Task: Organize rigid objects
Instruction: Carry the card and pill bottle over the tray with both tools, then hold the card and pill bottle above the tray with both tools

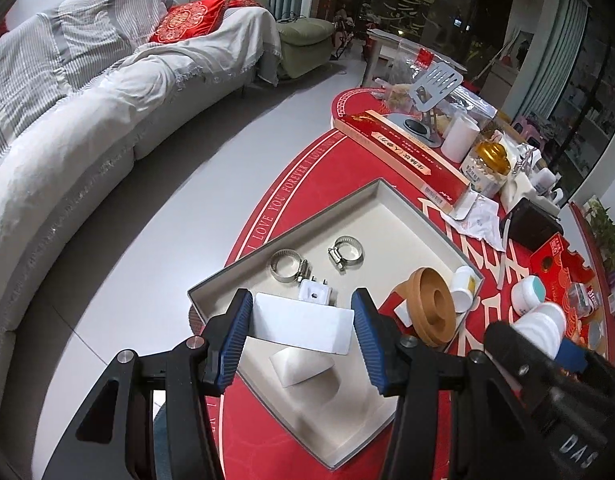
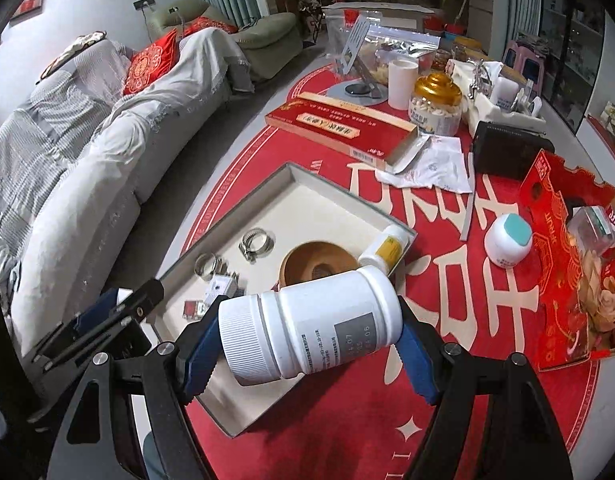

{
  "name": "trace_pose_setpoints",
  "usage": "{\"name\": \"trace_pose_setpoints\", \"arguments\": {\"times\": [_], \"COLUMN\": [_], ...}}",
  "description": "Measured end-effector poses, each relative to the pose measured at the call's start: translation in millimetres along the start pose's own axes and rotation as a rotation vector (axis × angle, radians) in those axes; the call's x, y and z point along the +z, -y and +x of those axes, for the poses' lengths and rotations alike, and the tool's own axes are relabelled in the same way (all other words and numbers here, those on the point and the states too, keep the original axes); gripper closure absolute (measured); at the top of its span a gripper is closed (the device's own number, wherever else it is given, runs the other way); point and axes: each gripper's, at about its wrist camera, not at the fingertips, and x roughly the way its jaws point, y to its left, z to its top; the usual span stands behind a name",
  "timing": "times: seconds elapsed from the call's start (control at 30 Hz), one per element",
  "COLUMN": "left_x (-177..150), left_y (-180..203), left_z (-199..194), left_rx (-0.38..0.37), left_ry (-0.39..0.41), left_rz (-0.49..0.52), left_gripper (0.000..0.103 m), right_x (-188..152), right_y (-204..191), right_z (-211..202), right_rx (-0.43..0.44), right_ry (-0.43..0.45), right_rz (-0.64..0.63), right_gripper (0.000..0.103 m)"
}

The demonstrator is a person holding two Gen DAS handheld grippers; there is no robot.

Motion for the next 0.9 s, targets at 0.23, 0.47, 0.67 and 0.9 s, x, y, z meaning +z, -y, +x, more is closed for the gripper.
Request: {"name": "trace_pose_setpoints", "arguments": {"times": [0.23, 0.47, 0.67, 0.9], "left_x": [-18.7, -43.3, -54.1, -57.6], "left_y": [-12.7, -18.5, -11.7, -5.0], "left_z": [2.6, 10.1, 15.1, 14.2], "left_rx": [0.009, 0.02, 0.014, 0.004], "left_ry": [-0.018, -0.067, -0.092, -0.091], "left_rz": [0.006, 0.02, 0.053, 0.079], "left_gripper": [0.048, 0.048, 0.048, 0.048], "right_x": [-28.2, -57.6, -68.7, -74.2], "right_y": [-7.6, 4.1, 25.5, 38.0], "right_z": [13.8, 23.6, 26.6, 27.3], "right_rx": [0.021, 0.019, -0.006, -0.028], "right_ry": [-0.053, -0.103, -0.13, -0.14], "right_rz": [-0.006, 0.029, 0.079, 0.106], "right_gripper": [0.024, 0.024, 0.024, 0.024]}}
